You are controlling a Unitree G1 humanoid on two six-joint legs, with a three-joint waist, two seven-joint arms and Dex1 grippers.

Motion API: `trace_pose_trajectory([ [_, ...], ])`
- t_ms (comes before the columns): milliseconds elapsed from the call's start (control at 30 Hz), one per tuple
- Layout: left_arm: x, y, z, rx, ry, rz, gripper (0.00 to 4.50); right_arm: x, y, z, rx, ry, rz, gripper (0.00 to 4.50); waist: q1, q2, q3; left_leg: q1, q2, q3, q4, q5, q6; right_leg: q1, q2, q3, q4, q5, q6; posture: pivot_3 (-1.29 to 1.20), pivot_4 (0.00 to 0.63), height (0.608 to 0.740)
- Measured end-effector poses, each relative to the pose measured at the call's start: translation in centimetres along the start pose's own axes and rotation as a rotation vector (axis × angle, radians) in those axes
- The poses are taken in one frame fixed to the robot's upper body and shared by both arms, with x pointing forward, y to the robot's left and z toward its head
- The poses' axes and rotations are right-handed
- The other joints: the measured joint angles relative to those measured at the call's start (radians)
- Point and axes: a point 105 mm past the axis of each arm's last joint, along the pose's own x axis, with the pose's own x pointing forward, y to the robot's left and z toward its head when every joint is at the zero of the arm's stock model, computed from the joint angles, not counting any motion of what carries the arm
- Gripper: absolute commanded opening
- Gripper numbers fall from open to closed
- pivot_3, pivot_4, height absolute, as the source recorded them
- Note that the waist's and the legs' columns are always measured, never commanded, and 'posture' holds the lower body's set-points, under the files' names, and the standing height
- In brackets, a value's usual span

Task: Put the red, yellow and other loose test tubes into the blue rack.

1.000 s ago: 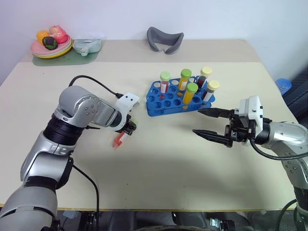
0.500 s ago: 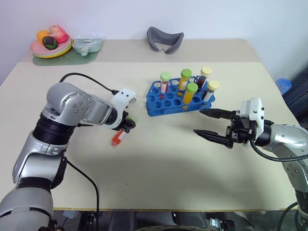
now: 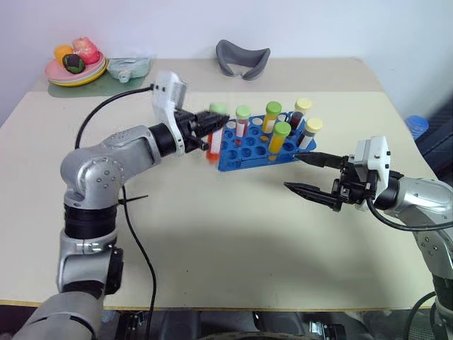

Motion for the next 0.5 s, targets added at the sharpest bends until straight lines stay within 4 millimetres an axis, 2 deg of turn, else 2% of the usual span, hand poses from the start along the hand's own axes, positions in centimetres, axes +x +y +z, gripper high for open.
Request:
trace_pose_trajectory([
  [67, 0.2, 0.2, 0.3, 0.072, -0.069, 0.007, 0.81, 0.1, -0.1, 0.0, 0.004, -0.007, -0.014, 3.3, 0.002, 0.0, 0.0, 0.0, 0.0, 0.0, 0.0, 0.0, 0.0, 0.0, 0.0, 0.0, 0.0, 0.0, 0.0, 0.0, 0.15, 0.74],
  [200, 1.1, -0.6, 0.6, 0.182, -0.196, -0.04, 0.81, 0.2, -0.2, 0.1, 0.001, -0.015, -0.031, 3.3, 0.006, 0.0, 0.0, 0.0, 0.0, 0.0, 0.0, 0.0, 0.0, 0.001, 0.0, 0.0, -0.001, 0.0, 0.0, 0.0, 0.15, 0.74],
  [500, 2.4, -1.3, -1.4, 0.074, -0.287, -0.154, 0.81, 0.3, -0.2, 0.5, -0.018, -0.022, -0.055, 3.3, 0.001, 0.0, 0.0, 0.0, 0.0, 0.0, 0.0, -0.003, 0.005, 0.001, 0.0, 0.0, -0.001, 0.0, 0.001, 0.0, 0.15, 0.74],
])
